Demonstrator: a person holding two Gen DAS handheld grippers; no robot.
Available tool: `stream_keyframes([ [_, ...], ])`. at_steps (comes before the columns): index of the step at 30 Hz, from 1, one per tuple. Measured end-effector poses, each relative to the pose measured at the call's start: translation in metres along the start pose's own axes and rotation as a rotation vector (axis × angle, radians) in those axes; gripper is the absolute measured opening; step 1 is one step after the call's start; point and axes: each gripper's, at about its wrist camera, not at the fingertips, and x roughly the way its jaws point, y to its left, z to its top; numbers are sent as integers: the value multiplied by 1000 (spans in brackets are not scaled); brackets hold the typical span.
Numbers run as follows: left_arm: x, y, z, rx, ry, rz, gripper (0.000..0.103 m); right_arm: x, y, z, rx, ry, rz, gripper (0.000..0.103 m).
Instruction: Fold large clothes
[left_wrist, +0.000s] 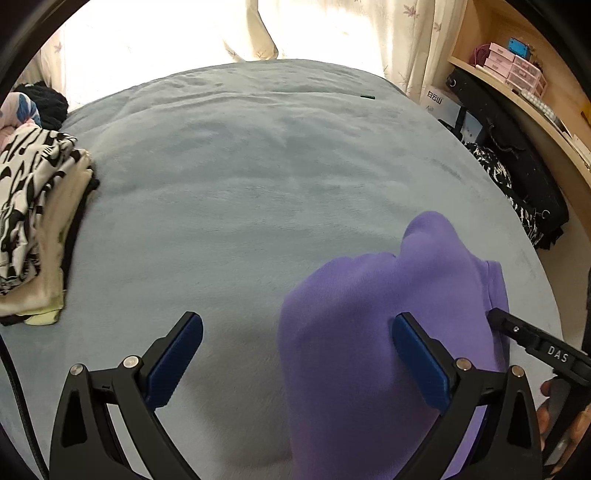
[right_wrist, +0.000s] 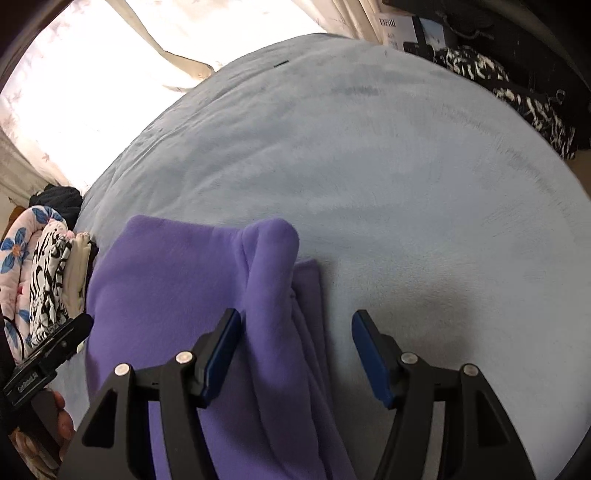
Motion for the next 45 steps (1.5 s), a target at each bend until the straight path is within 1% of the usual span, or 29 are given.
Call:
stream_keyframes([
  [2,-9,0,-2,9,4,-13,102,-12,5,-3,-17,-5,4,63],
  [4,-19,-1,-5,17,5,-11,102,-22,11,-5,-29,-16,-2,63],
  [6,-32,-1,-9,20,-7,-1,102,-32,14,-6,-33,-27,-4,63],
  [10,-59,-5,-13,35,-26,-5,102,-54,17,-8,-31,-40,14,63],
  [13,-82,-9,-18,59,-54,1,102,-73,21,-12,-54,-52,11,68],
  [16,-106,-13,-24,78,-67,-15,102,-91,26,-15,-77,-62,7,70],
  [20,-133,-16,-33,90,-84,-34,102,-122,33,-21,-125,-101,-9,79],
  [25,-161,-25,-44,117,-132,-38,102,-154,46,-31,-198,-124,-28,82],
  [29,-174,-27,-52,111,-139,-65,102,-173,55,-42,-267,-158,-47,84],
  [33,-178,-25,-60,88,-145,-107,102,-186,56,-51,-318,-186,-16,86],
  [35,-174,-28,-63,86,-120,-115,102,-191,54,-55,-339,-201,28,86],
  [37,-164,-26,-68,74,-75,-140,102,-189,50,-57,-347,-202,74,86],
  [39,-150,-21,-72,51,-27,-163,102,-181,44,-57,-344,-165,113,86],
  [41,-135,-18,-76,31,12,-185,102,-163,34,-53,-334,-75,141,86],
  [43,-114,-11,-79,-5,53,-208,102,-144,25,-51,-318,-24,154,86],
  [45,-95,-5,-82,-41,82,-232,102,-130,16,-52,-301,-4,167,86],
])
